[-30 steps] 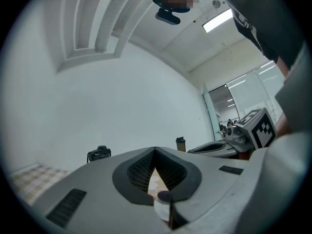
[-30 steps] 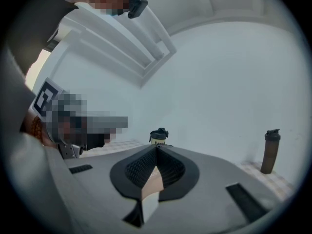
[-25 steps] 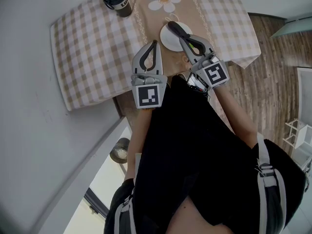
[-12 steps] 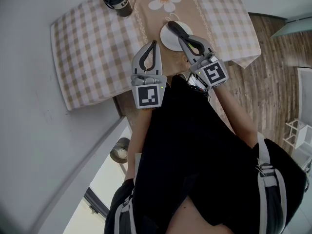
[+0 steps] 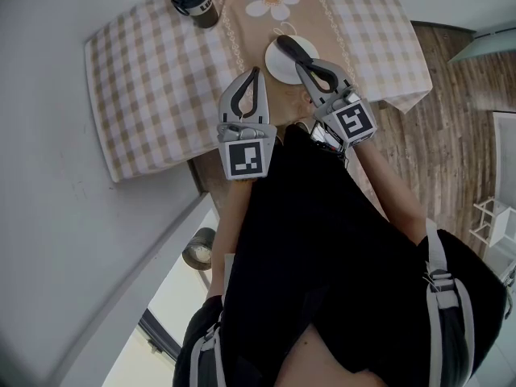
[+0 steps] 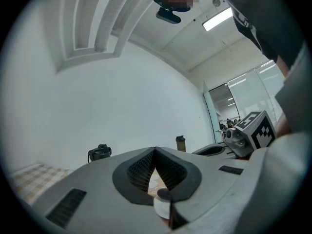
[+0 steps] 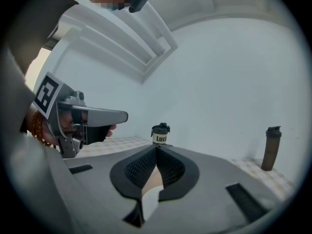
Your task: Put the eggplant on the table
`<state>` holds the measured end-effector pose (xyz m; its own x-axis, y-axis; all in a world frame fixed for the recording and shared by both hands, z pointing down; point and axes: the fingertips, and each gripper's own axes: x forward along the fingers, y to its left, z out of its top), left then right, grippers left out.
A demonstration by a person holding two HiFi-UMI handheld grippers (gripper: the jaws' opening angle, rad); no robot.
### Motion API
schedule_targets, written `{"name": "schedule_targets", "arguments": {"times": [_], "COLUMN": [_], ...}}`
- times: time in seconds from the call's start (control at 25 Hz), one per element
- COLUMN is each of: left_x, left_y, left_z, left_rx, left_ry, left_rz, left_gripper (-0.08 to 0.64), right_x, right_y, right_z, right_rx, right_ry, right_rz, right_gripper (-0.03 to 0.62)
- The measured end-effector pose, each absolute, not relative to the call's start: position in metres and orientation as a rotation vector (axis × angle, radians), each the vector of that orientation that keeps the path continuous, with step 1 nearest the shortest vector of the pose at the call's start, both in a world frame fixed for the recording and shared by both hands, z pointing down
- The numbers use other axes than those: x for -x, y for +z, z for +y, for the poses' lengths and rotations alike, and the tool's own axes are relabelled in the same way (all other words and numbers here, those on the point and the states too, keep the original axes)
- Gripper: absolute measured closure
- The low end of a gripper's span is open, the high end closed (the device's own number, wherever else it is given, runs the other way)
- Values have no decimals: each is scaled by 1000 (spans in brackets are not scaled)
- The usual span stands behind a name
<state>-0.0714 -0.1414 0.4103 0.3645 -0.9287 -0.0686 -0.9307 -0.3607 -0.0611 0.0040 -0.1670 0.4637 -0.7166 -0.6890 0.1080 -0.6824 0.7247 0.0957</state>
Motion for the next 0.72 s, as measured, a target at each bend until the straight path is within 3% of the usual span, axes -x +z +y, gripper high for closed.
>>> {"name": "schedule_targets", "arguments": {"times": [0.72], "left_x": [72], "left_y": [411], "left_z": [-144], "left_rx": [2507], "left_ry": [25], "left_rz": [1736], "left_gripper": [557], "right_x": [-7], "right_y": [472], "right_z": [-171], "right_rx": [-1099], "right_ry": [-53], "right_rz": [-2771], "right_gripper": [586]}}
